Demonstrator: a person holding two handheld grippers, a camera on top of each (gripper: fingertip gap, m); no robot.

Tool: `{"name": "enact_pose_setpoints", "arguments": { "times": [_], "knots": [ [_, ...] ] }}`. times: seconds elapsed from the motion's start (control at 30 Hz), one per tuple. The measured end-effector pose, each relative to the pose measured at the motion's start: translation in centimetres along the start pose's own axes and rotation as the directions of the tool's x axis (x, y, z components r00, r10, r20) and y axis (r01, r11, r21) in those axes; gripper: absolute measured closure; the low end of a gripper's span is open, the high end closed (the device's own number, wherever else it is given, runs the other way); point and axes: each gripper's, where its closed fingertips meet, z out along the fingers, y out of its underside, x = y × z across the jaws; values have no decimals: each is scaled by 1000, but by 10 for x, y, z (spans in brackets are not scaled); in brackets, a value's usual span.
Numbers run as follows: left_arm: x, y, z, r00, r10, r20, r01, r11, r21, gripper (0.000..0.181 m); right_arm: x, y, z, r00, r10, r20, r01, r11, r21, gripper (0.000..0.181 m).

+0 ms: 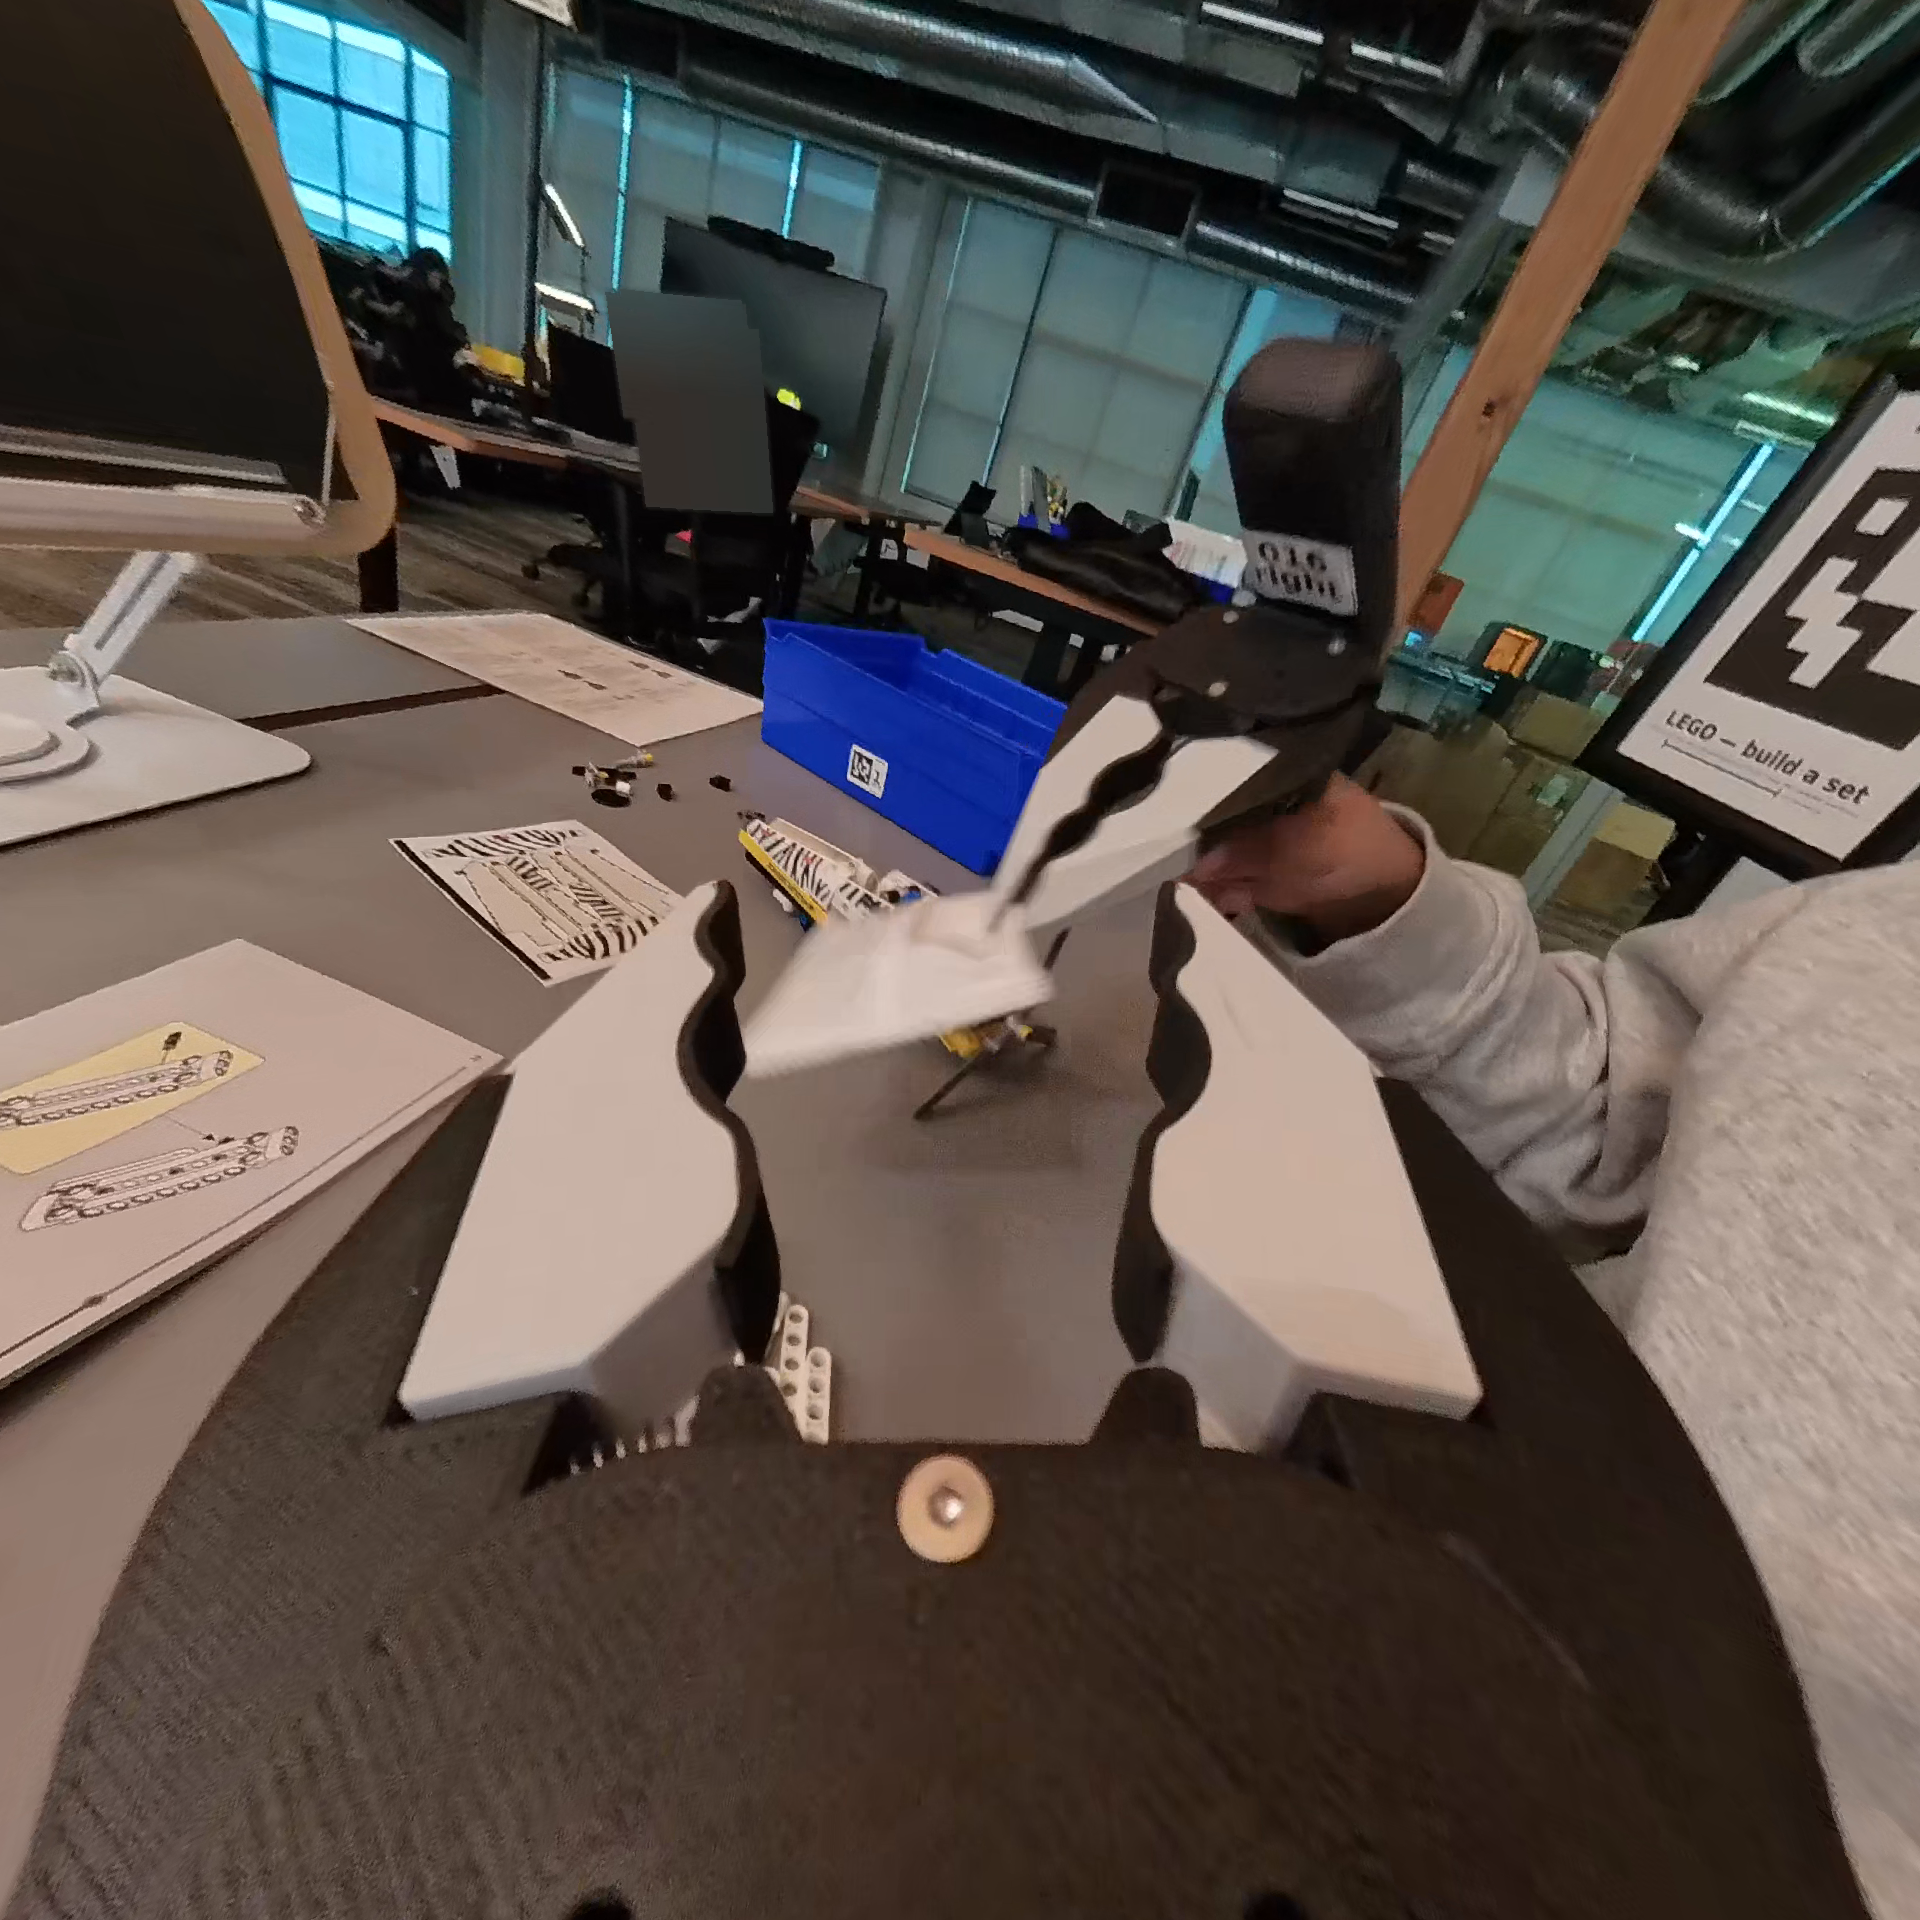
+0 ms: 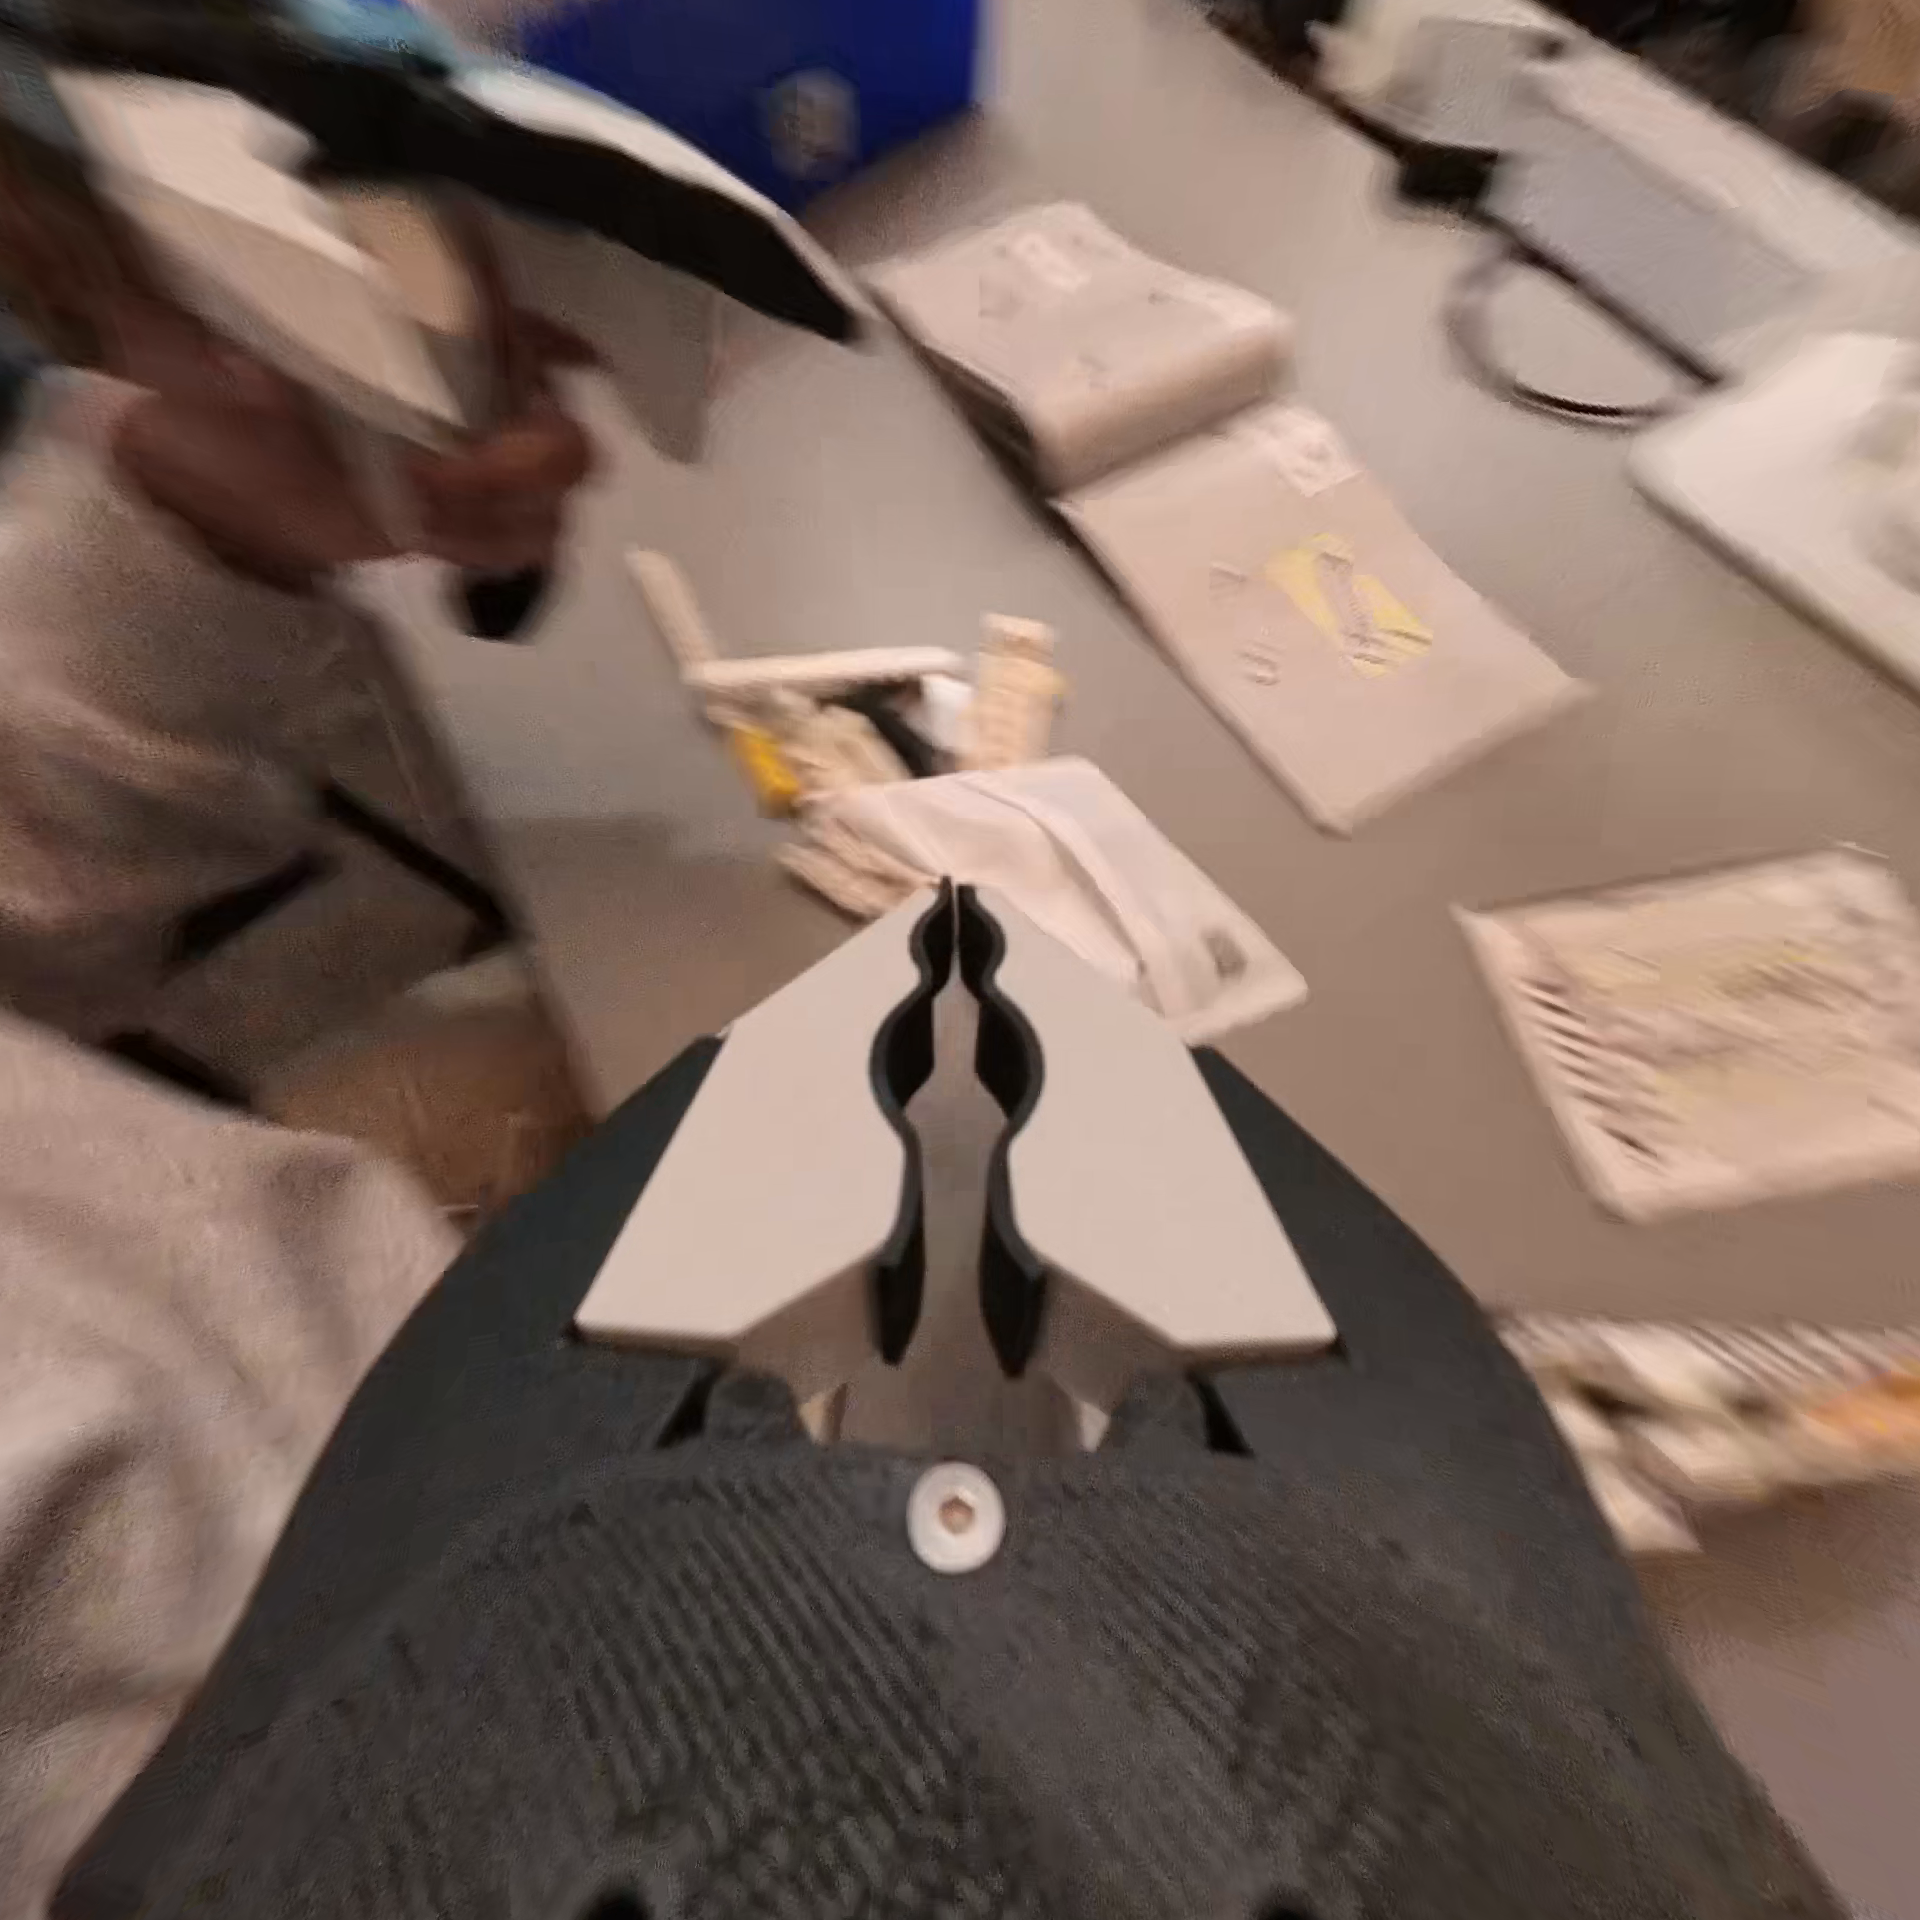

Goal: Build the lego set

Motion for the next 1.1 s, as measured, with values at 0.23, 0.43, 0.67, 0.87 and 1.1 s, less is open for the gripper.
{"name": "enact_pose_setpoints", "arguments": {
  "times": [0.23, 0.43, 0.67, 0.87, 1.1],
  "knots": [
    [26, 35, 19, 991, 42, -130, -65, 982, -179, 128, -40, -24, -12, 969, 58, 240, -82, 993, 91, 181],
    [42, 40, 28, 976, 44, -212, -84, 980, -183, 175, -48, -30, -19, 954, 49, 295, -97, 984, 150, 181],
    [45, 38, 30, 962, -84, -260, 35, 981, -191, 178, -54, -19, -26, 932, 64, 358, -131, 978, 164, 141],
    [55, 32, 29, 926, -135, -351, 91, 986, -140, 178, -53, -17, -35, 937, 45, 346, -121, 972, 202, 177],
    [54, 24, 24, 926, -125, -357, 99, 991, -92, 179, -46, -28, -48, 913, 108, 394, -228, 935, 273, 165]
  ]
}}
